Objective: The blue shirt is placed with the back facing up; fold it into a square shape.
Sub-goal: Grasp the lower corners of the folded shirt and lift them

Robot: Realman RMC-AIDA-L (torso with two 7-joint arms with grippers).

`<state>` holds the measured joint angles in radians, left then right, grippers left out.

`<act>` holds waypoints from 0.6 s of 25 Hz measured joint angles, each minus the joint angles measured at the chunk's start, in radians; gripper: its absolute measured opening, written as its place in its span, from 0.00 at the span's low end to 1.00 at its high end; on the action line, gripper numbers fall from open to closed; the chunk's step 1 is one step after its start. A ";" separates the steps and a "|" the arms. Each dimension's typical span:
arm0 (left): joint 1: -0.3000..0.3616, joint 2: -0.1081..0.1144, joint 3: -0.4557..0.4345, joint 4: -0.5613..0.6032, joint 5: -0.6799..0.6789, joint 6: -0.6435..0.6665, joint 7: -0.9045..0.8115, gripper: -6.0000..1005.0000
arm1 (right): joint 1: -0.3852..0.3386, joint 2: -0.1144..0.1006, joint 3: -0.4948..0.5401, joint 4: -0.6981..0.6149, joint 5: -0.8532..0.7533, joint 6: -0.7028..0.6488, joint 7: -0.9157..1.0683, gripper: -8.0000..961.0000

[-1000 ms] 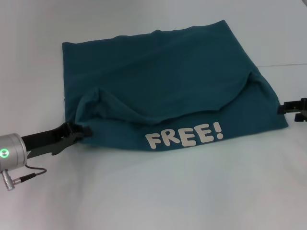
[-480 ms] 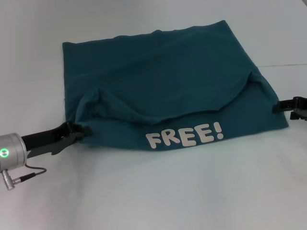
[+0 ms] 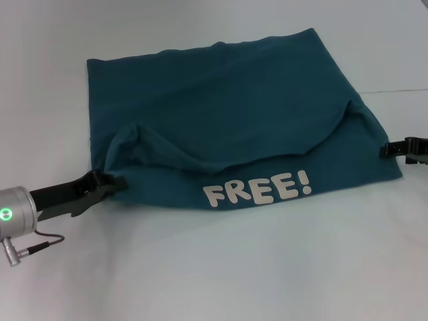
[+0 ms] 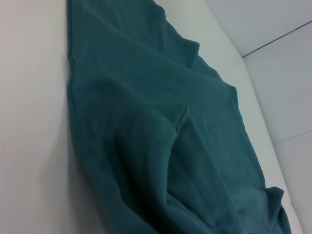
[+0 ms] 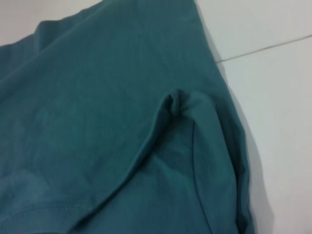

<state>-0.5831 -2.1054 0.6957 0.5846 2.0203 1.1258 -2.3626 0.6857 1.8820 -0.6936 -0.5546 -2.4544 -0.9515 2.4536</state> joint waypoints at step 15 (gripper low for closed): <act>0.006 -0.001 -0.002 -0.003 0.000 0.000 0.004 0.02 | 0.001 0.033 -0.061 0.011 0.000 0.053 0.002 0.73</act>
<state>-0.5771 -2.1065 0.6934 0.5820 2.0202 1.1259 -2.3587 0.6871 1.9150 -0.7542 -0.5440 -2.4544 -0.8989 2.4556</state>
